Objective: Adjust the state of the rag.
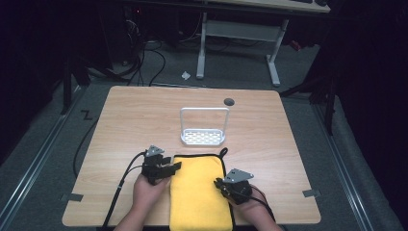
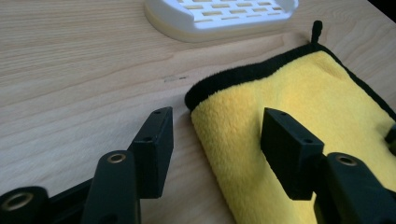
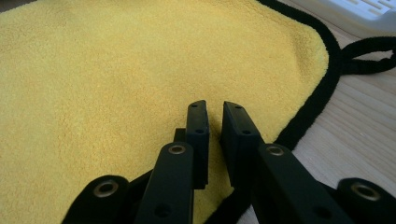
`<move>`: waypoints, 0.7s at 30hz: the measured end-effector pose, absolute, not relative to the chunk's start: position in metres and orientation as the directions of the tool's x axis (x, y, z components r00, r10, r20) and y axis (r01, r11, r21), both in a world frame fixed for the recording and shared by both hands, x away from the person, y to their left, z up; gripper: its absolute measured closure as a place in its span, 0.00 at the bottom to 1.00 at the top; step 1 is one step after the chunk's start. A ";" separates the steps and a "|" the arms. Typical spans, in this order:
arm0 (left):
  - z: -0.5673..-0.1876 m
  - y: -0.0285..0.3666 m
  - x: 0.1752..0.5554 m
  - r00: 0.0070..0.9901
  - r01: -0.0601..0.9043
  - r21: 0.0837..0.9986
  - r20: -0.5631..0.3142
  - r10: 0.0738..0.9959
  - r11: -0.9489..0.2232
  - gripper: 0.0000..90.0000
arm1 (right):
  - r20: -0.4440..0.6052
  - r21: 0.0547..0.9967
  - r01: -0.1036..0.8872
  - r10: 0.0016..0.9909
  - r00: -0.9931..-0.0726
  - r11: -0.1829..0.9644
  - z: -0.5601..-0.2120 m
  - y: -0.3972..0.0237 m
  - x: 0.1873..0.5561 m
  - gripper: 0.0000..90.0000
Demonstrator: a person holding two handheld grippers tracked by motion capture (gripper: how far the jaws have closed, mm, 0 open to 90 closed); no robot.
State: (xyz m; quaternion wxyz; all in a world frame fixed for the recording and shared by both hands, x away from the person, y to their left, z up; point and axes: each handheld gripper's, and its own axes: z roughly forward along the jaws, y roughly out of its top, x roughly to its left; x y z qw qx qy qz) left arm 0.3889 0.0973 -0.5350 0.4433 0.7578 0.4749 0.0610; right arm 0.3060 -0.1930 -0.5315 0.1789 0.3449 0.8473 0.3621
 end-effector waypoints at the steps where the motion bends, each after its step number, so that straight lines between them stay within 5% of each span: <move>1: -0.537 0.096 0.390 0.538 0.668 0.729 -0.339 0.772 -0.146 0.55 | -0.053 0.736 0.457 0.715 -0.697 0.500 -0.531 -0.193 0.306 0.90; 9: -0.541 0.093 0.388 0.546 0.664 0.734 -0.341 0.765 -0.146 0.88 | -0.022 0.750 0.467 0.724 -0.690 0.468 -0.528 -0.194 0.307 0.77; 21: -0.541 0.093 0.386 0.547 0.663 0.734 -0.340 0.765 -0.148 0.89 | -0.015 0.739 0.557 0.836 -0.549 0.379 -0.523 -0.189 0.371 0.54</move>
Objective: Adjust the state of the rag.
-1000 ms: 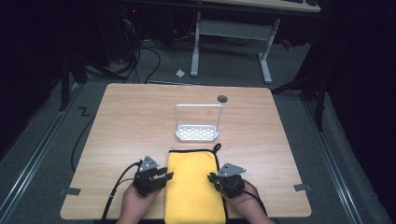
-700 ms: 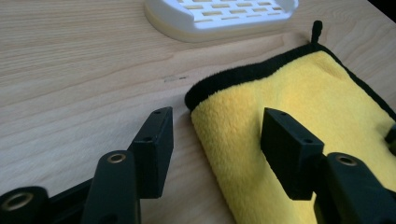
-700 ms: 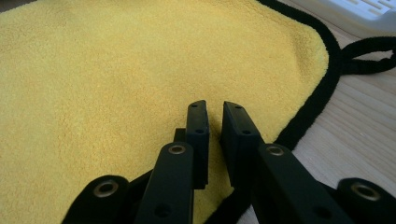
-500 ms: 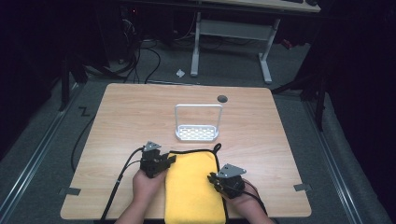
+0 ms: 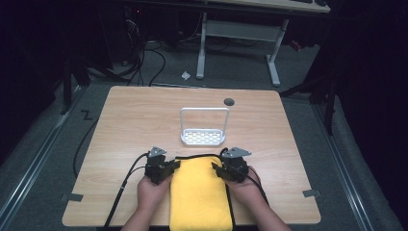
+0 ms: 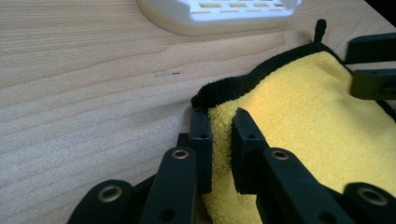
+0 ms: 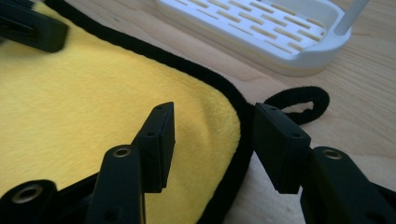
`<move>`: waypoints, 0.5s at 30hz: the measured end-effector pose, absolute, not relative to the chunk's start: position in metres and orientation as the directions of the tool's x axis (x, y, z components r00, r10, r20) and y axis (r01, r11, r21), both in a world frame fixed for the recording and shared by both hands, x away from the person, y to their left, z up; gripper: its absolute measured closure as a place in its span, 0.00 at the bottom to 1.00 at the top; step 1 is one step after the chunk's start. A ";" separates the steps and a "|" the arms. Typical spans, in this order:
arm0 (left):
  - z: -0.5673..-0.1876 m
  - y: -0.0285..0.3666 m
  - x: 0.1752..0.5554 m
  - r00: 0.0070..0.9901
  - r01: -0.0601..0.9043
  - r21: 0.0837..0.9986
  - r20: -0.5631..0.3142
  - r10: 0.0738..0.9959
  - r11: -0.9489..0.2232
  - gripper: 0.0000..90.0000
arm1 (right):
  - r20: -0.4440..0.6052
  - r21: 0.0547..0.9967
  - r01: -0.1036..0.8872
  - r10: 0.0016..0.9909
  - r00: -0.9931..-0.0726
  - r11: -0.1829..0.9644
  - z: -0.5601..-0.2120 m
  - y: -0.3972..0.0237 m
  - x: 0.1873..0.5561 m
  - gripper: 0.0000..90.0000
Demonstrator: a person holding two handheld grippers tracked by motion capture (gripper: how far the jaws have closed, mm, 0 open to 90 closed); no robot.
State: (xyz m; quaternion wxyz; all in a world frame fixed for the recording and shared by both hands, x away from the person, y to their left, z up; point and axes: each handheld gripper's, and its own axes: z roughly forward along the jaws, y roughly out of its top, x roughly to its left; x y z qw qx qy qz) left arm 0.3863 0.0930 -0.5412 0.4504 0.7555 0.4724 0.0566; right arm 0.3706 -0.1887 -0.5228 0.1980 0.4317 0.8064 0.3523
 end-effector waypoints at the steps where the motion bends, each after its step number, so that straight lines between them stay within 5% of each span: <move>1: -0.541 0.093 0.386 0.548 0.663 0.734 -0.340 0.764 -0.149 0.89 | -0.025 0.744 0.549 0.837 -0.547 0.381 -0.524 -0.188 0.374 0.52; 10: -0.542 0.095 0.387 0.545 0.672 0.728 -0.361 0.757 -0.136 0.89 | 0.020 0.729 0.592 0.853 -0.521 0.344 -0.533 -0.186 0.388 0.39; 15: -0.542 0.097 0.388 0.540 0.680 0.723 -0.379 0.751 -0.124 0.88 | 0.037 0.738 0.585 0.845 -0.533 0.337 -0.534 -0.187 0.388 0.50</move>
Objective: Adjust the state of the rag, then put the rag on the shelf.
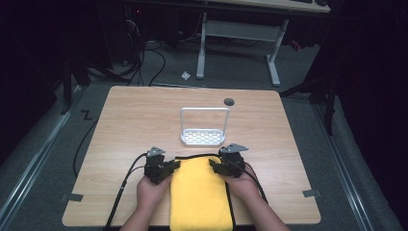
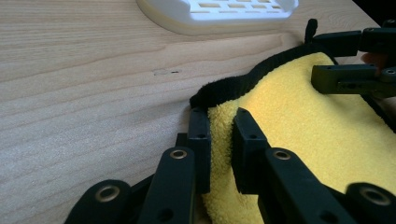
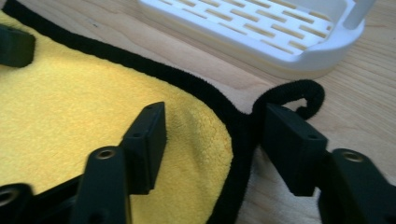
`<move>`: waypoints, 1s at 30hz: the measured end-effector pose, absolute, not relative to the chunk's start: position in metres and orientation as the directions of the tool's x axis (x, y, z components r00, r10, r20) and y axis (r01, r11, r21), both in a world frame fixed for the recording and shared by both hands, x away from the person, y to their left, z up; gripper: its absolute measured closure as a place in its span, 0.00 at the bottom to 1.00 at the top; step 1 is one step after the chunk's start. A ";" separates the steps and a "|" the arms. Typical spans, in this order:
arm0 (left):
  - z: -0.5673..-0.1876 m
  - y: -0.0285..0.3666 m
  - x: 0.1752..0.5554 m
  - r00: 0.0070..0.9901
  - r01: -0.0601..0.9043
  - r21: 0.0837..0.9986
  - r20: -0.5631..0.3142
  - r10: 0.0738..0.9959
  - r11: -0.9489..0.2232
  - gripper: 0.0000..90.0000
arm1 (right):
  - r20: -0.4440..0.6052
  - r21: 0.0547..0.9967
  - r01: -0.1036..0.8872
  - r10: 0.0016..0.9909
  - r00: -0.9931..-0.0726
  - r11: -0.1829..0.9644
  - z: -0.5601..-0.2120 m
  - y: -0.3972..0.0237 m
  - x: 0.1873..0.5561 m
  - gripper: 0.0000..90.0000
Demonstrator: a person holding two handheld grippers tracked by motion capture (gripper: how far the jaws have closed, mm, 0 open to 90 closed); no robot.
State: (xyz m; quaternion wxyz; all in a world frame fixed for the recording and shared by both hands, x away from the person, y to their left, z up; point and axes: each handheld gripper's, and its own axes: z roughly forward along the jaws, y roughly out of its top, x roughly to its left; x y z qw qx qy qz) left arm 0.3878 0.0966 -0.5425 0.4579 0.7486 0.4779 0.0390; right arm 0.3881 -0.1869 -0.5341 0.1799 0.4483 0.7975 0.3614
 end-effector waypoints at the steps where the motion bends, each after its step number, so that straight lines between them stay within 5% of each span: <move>1: -0.542 0.097 0.388 0.540 0.680 0.722 -0.380 0.751 -0.124 0.88 | 0.037 0.738 0.583 0.843 -0.537 0.339 -0.534 -0.186 0.387 0.55; 10: -0.542 0.096 0.386 0.544 0.676 0.726 -0.372 0.752 -0.130 0.88 | 0.086 0.745 0.579 0.811 -0.578 0.333 -0.534 -0.185 0.379 0.84; 30: -0.518 0.091 0.375 0.594 0.540 0.832 -0.269 0.758 -0.128 0.89 | 0.002 0.820 0.472 0.823 -0.568 0.325 -0.514 -0.188 0.357 0.86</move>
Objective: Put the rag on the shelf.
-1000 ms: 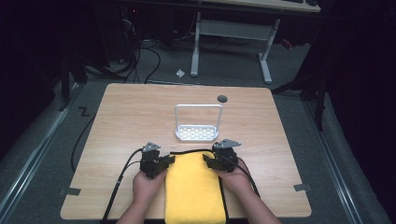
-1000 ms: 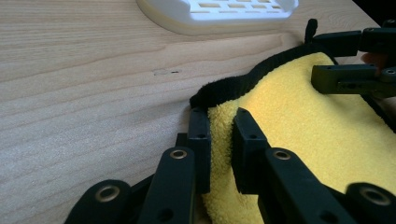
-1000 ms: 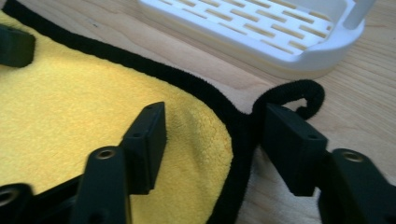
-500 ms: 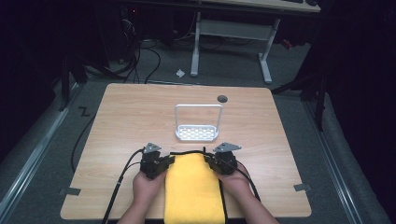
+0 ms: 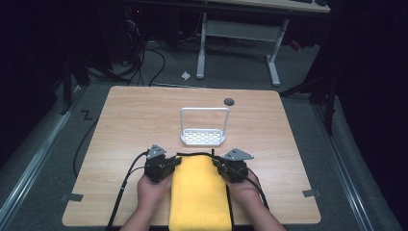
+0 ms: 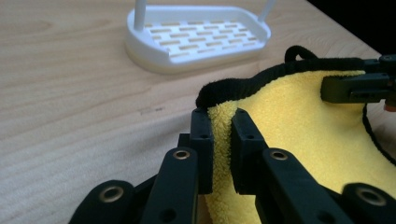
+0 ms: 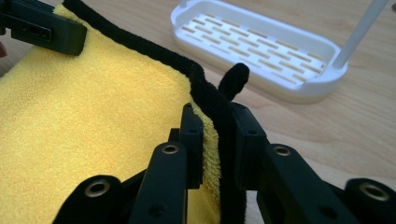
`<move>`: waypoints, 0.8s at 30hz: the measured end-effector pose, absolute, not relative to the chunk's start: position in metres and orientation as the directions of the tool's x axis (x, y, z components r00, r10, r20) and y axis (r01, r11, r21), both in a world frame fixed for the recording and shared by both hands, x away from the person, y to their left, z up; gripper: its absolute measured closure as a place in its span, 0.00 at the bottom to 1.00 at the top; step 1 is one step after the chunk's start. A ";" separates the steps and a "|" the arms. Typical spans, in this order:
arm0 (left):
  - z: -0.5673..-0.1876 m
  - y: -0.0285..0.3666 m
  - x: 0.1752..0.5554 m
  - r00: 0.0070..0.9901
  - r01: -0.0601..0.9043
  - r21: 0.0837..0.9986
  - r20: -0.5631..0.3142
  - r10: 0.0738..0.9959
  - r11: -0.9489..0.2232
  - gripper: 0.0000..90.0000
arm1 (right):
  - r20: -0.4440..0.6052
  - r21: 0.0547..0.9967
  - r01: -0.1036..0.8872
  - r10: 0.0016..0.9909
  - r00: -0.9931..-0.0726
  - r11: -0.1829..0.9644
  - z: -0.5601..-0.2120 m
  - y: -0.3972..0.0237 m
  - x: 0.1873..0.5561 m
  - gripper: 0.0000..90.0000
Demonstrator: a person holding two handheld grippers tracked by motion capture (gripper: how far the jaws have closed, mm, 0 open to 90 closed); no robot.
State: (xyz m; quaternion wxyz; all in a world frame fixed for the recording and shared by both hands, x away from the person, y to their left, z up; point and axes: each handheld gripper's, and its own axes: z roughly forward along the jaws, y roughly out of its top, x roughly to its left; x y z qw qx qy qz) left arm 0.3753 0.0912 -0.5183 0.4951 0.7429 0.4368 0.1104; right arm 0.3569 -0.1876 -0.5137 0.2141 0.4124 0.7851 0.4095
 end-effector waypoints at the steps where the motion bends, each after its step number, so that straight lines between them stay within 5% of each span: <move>1: -0.517 0.091 0.374 0.597 0.528 0.840 -0.262 0.758 -0.126 0.89 | 0.001 0.824 0.466 0.822 -0.569 0.321 -0.512 -0.188 0.356 0.86; 24: -0.450 0.081 0.380 0.660 0.380 0.922 -0.209 0.722 -0.080 0.91 | -0.039 0.909 0.328 0.836 -0.548 0.257 -0.450 -0.202 0.360 0.86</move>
